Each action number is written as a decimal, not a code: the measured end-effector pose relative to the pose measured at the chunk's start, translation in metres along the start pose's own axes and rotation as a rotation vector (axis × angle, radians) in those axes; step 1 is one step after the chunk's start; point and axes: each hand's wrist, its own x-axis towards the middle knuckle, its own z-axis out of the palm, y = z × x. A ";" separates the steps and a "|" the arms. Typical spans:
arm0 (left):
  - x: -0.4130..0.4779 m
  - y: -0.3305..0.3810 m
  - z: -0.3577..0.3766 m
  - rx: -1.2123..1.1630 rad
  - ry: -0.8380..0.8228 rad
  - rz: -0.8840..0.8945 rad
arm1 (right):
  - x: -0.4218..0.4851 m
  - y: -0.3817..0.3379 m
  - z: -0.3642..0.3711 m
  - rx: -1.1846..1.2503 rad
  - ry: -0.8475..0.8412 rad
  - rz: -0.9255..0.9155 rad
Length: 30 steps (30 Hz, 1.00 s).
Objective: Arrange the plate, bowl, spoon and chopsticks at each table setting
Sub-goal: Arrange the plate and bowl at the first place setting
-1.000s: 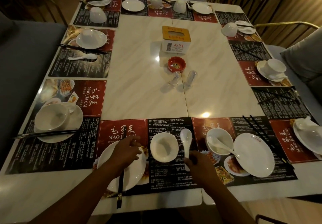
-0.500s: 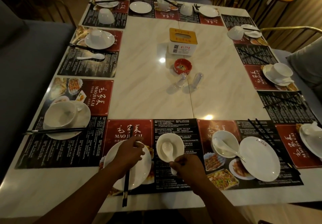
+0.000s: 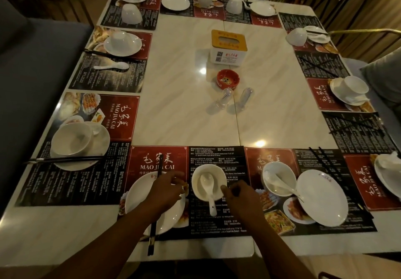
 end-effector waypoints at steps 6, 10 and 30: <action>-0.001 -0.001 0.017 0.013 -0.094 0.008 | 0.022 0.008 0.002 0.070 -0.145 -0.035; -0.004 -0.002 0.024 0.026 -0.044 0.009 | 0.027 0.012 0.010 0.048 -0.176 -0.090; -0.014 -0.001 0.035 -0.087 0.071 -0.019 | 0.045 0.025 0.007 -0.015 -0.310 -0.174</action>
